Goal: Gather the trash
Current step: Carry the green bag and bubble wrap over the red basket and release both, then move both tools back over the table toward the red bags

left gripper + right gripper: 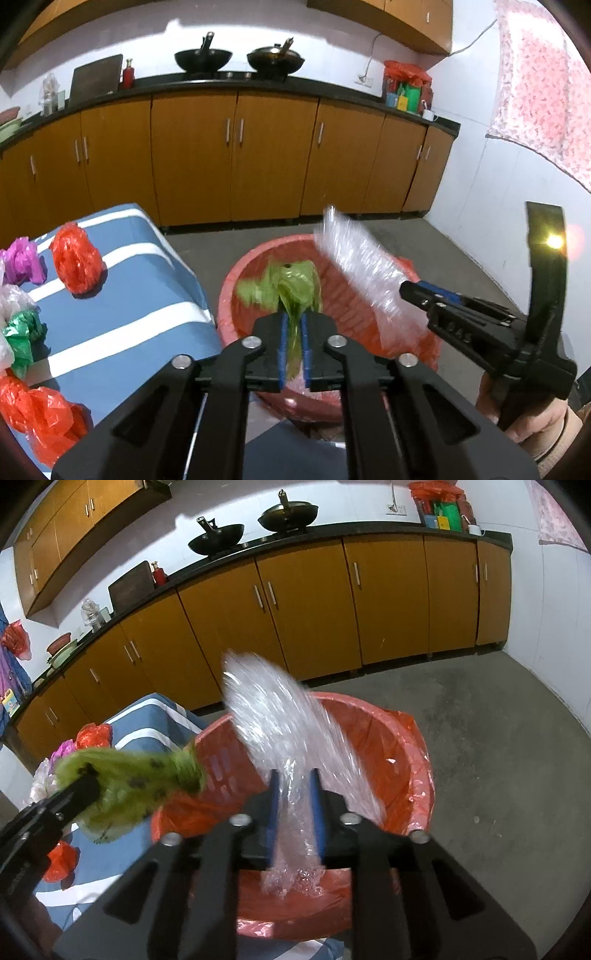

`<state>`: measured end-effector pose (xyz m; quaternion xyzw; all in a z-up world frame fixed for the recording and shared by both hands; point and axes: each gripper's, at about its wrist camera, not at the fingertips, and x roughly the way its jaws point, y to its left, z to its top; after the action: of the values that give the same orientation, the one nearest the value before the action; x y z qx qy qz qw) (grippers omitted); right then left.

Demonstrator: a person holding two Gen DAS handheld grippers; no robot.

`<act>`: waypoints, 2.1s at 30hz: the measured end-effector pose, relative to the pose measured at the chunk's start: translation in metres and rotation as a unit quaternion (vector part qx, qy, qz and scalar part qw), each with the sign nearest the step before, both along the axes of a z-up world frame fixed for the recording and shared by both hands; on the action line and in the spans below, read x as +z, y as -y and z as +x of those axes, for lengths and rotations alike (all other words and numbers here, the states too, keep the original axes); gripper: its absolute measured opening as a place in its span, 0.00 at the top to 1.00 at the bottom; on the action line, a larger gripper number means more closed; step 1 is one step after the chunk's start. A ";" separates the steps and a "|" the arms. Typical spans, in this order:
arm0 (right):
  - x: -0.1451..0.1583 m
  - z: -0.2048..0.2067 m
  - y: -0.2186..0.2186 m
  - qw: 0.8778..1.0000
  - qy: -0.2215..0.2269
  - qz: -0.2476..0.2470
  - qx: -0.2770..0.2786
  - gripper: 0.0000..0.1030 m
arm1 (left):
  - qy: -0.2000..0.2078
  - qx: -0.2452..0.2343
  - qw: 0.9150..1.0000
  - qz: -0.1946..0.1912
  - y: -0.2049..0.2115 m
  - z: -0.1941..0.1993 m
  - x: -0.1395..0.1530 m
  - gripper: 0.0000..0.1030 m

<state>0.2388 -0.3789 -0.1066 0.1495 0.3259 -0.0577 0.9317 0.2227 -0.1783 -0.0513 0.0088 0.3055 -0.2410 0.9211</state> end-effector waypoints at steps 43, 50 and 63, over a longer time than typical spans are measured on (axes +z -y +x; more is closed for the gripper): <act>0.029 -0.020 -0.271 0.958 0.043 -0.007 0.283 0.54 | 0.084 0.403 0.909 0.061 -0.327 -0.079 0.019 0.37; 0.018 -0.021 -0.321 0.944 0.045 -0.038 0.324 0.37 | 0.084 0.419 0.902 0.064 -0.343 -0.083 0.011 0.31; -0.019 0.001 -0.331 0.940 -0.020 -0.072 0.332 0.76 | 0.060 0.407 0.909 0.061 -0.346 -0.073 -0.008 0.27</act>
<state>0.2399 -0.0480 -0.1261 -0.0362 0.3704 0.2289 0.8995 0.1498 0.1678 -0.0597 -0.0458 0.2408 0.1753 0.9535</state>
